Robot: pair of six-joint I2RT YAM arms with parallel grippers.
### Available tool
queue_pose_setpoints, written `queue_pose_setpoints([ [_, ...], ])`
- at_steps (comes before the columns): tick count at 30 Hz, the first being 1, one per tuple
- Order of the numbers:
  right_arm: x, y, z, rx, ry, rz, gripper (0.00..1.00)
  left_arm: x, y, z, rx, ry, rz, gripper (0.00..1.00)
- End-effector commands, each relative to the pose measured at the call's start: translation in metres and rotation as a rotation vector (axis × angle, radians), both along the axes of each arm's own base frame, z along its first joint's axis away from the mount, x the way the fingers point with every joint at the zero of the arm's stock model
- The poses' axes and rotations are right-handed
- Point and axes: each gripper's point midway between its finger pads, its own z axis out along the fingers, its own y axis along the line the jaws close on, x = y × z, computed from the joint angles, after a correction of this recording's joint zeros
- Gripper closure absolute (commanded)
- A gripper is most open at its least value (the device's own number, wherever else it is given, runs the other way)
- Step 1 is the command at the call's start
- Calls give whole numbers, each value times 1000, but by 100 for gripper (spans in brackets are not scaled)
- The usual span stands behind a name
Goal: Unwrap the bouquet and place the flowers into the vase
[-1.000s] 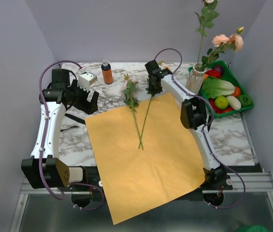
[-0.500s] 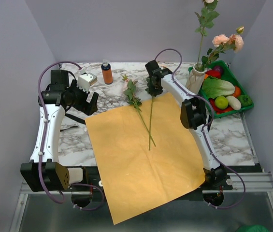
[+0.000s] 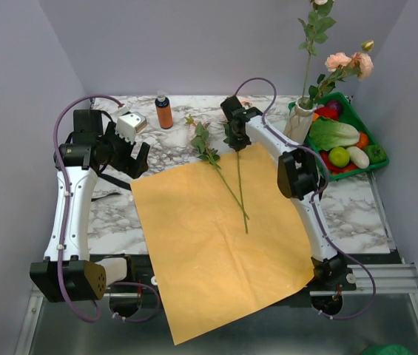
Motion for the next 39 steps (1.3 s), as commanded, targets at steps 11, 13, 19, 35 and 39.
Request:
queue_pose_setpoints([
  [11, 31, -1, 241, 138, -626, 68, 99, -3, -5, 14, -24, -6, -26, 1],
  [13, 33, 1, 280, 163, -792, 114, 99, -3, -5, 13, -22, -3, -24, 1],
  [19, -23, -27, 461, 252, -1364, 196, 99, 0, -4, 9, -23, 9, -21, 1],
  [35, -112, -162, 627, -222, -1997, -65, 99, 15, -1, 3, -9, 35, -23, 1],
  [39, -104, -177, 610, -234, -1944, -87, 99, 18, -2, 1, -12, 41, -24, 1],
])
